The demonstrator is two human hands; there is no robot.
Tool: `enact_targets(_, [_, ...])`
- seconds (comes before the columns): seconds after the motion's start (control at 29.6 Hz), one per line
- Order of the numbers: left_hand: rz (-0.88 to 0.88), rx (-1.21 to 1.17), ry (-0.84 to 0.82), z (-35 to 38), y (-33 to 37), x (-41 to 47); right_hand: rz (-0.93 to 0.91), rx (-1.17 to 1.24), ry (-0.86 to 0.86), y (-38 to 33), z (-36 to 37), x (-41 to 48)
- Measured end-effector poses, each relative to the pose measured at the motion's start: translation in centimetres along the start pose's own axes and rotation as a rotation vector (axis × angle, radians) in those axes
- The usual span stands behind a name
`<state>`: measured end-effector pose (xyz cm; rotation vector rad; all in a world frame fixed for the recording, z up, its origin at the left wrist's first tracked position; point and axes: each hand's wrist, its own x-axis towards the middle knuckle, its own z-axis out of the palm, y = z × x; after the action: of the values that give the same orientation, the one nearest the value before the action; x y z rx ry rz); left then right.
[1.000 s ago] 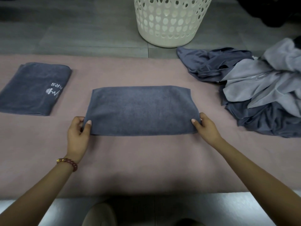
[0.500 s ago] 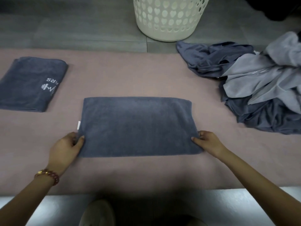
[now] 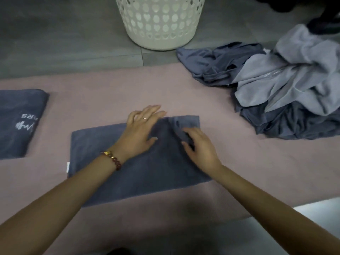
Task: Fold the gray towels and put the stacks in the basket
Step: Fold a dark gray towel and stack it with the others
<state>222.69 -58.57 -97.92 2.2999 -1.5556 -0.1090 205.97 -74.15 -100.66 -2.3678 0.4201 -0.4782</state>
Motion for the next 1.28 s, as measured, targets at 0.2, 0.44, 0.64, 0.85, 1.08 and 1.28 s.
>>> enact_targets(0.2, [0.264, -0.159, -0.168, 2.3, 1.8, 1.9, -0.197, 0.034, -0.075, 0.4, -0.2, -3.9])
enact_targets(0.44, [0.223, -0.294, -0.147, 1.2, 2.5, -0.6, 0.748, 0.301, -0.017, 5.7, -3.5, 3.2])
enact_targets(0.64, [0.169, -0.464, -0.161, 0.5, 3.6, -1.6, 0.814, 0.305, -0.398, 4.2, -4.2, 7.3])
enact_targets(0.85, [0.136, -0.73, -0.095, -0.1, 4.1, -2.3, 0.727, -0.055, -0.314, 4.5, -1.6, 8.5])
enact_targets(1.08, [0.016, -0.832, -0.006, -0.3, 3.0, -2.5, 0.518, -0.023, -0.205, 4.1, -1.3, 9.4])
enact_targets(1.28, [0.002, -0.753, -0.033, 0.3, 3.6, -1.8, 0.71, -0.26, -0.545, 3.8, -3.4, 9.1])
